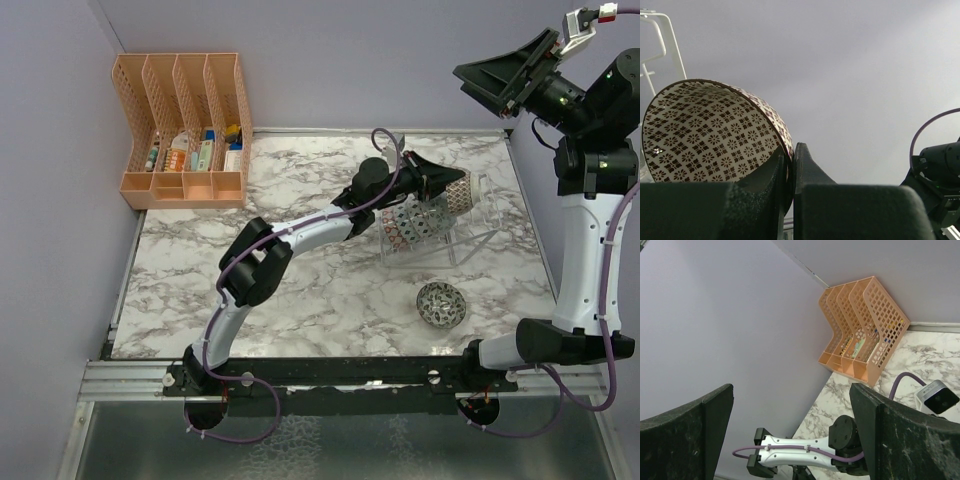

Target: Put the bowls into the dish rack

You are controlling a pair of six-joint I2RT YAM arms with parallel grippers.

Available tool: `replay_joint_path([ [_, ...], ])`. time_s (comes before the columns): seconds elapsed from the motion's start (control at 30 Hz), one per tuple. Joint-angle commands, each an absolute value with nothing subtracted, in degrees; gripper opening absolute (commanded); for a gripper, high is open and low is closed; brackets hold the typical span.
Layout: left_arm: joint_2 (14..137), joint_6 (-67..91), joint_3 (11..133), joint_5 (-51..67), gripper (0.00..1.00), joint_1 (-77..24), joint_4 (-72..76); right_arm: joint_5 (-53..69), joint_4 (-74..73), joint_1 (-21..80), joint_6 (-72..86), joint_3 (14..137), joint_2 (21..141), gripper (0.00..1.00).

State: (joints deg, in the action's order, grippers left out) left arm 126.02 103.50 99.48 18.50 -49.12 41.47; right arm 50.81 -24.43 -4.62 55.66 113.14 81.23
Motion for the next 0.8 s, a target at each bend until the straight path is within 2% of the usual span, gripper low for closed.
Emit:
replay_joint_path([
  [0.0, 127.4, 108.3, 100.8, 16.4, 0.00, -49.5, 50.6, 52.8, -25.0, -4.9, 54.4, 113.2, 81.5, 1.00],
  [0.77, 133.0, 110.8, 104.2, 17.7, 0.00, -50.3, 50.0, 51.3, -29.9, -5.4, 48.5, 113.3, 82.4, 0.99],
])
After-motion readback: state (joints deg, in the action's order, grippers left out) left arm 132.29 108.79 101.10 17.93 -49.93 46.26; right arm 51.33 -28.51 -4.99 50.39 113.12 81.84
